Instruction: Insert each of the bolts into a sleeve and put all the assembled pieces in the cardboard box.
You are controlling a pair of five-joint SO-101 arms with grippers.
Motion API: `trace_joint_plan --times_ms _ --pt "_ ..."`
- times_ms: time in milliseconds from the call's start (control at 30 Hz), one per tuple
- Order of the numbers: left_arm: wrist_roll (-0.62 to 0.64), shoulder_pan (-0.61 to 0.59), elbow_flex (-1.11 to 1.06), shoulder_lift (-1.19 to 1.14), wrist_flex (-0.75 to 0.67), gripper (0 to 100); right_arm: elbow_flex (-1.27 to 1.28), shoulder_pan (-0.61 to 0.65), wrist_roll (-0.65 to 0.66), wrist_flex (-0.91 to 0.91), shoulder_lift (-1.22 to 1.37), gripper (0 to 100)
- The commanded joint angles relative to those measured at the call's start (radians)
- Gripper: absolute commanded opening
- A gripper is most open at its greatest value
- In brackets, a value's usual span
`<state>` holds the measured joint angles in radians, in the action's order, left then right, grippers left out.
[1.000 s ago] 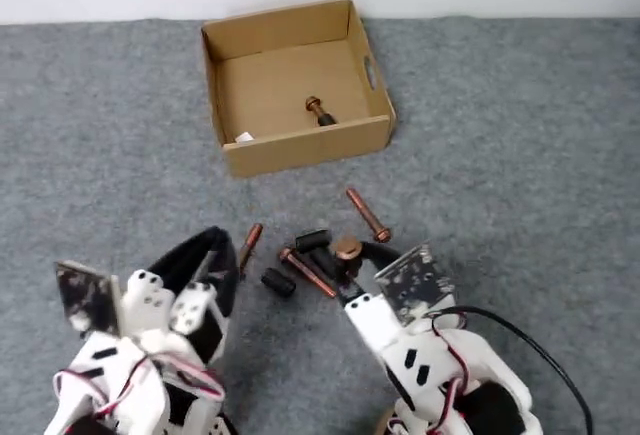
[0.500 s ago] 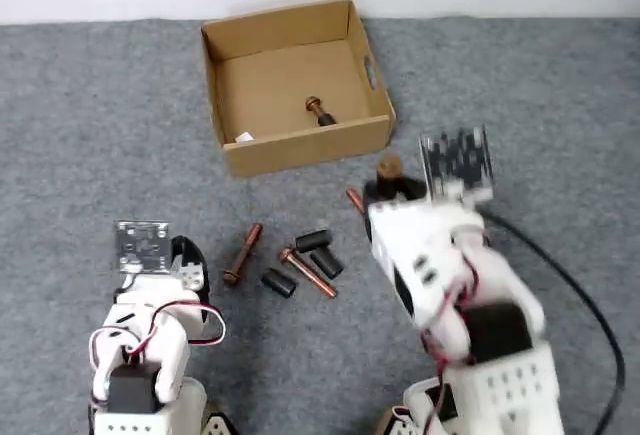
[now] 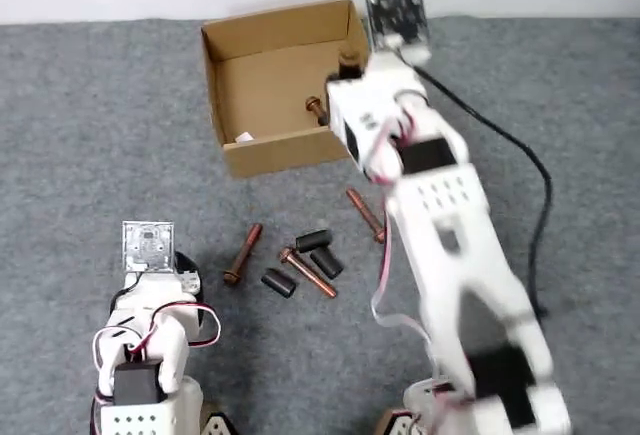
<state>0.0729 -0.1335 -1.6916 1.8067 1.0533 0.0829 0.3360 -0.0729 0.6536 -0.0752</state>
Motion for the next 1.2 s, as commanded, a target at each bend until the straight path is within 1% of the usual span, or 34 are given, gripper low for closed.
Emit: trace_joint_plan --times_ms 0,133,200,333,533,600,700,767,867,1033,1167 --pt "-0.008 -0.003 0.008 0.003 0.003 0 -0.272 -0.002 -0.011 -0.027 0.214 0.8" --pt "-0.012 -0.003 0.008 0.003 0.005 0 -0.473 0.01 -0.011 -0.022 0.467 0.8" --pt "-0.012 -0.003 0.008 0.003 0.005 0 -0.572 0.016 -0.011 0.012 0.575 0.8" --pt "-0.012 -0.003 0.008 0.003 0.005 0 -0.747 0.038 -0.008 0.148 0.76 0.8" --pt "-0.012 -0.003 0.008 0.003 0.005 0 -0.976 0.073 -0.005 0.334 0.947 1.4" --pt "-0.012 -0.003 0.008 0.002 0.005 0 -1.049 0.082 -0.005 0.409 0.992 5.0" --pt "-0.012 -0.003 0.008 0.002 0.005 0 -1.155 0.096 -0.005 0.498 1.04 15.0" --pt "-0.012 -0.003 0.008 0.002 0.005 0 -1.246 0.102 -0.005 0.533 1.056 17.8" --pt "-0.012 -0.005 0.008 0.002 0.005 0 -1.373 0.113 -0.005 0.585 1.066 13.9" --pt "-0.012 -0.015 0.008 0.002 0.005 0 -1.525 0.119 -0.005 0.737 1.058 1.3" --pt "-0.012 -0.046 0.008 0.002 0.005 0 -1.663 0.125 -0.005 0.897 1.063 1.7"
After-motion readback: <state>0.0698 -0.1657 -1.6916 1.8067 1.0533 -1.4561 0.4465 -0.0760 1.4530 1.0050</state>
